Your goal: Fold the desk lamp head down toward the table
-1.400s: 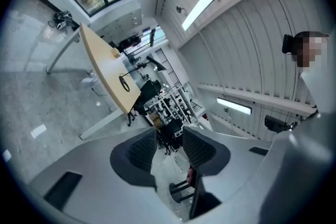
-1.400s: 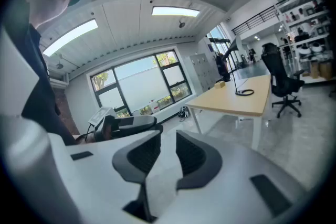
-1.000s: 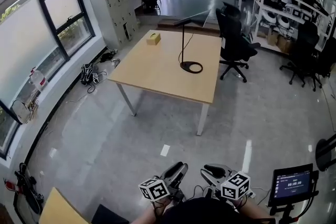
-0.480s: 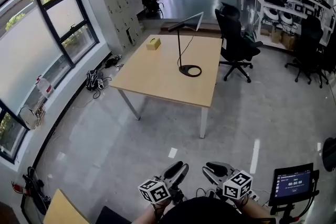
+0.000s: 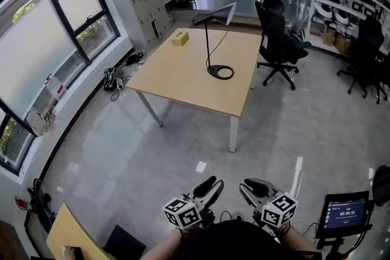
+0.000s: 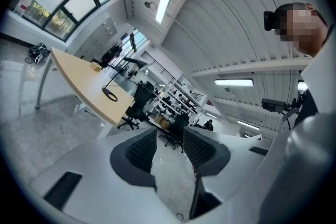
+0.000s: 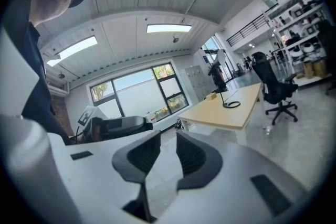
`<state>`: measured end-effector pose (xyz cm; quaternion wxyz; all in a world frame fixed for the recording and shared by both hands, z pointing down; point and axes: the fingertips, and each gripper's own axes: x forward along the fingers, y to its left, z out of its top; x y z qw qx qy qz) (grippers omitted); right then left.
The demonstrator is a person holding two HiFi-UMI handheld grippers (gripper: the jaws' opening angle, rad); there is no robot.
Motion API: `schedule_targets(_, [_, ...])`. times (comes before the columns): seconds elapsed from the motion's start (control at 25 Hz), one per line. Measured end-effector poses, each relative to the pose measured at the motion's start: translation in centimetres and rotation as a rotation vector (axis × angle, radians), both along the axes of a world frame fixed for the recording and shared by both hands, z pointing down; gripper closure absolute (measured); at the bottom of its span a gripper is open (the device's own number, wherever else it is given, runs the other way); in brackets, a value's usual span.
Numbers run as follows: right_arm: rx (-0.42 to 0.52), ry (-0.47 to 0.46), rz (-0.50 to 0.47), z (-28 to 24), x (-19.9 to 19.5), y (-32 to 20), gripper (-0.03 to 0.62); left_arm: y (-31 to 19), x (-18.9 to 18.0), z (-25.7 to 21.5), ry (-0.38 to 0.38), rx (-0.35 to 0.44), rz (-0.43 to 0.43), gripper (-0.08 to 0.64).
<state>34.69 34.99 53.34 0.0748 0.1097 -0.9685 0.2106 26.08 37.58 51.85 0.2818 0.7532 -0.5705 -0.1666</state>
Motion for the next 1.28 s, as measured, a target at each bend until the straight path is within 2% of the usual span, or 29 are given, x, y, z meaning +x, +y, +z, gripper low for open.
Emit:
schedule_targets(0.24, [-0.047, 0.007, -0.007, 0.5, 2.0, 0.6, 0.499, 0.8, 2.1, 0.9, 0.026, -0.047, -0.009, 0.397])
schedule_targets(0.44, [-0.065, 0.022, -0.008, 1.8, 0.8, -0.9, 0.499, -0.2, 0.1, 2.5, 0.068, -0.068, -0.054, 0.397])
schedule_targets(0.64, [-0.08, 0.047, 0.018, 2.3, -0.7, -2.3, 0.499, -1.5, -1.6, 2.9, 0.087, -0.074, -0.039, 0.397])
schedule_targets(0.8, [-0.09, 0.065, 0.05, 2.6, -3.4, -4.1, 0.499, -3.6, -4.7, 2.9, 0.095, -0.066, -0.021, 0.397])
schedule_targets(1.12, [-0.064, 0.092, 0.11, 2.3, -11.6, -7.5, 0.499, -7.7, -12.4, 2.6, 0.091, -0.044, 0.058, 0.397])
schedule_targets(1.28, [-0.061, 0.118, 0.13, 2.3, -15.4, -8.2, 0.499, -8.5, -16.7, 2.8, 0.114, -0.036, 0.067, 0.397])
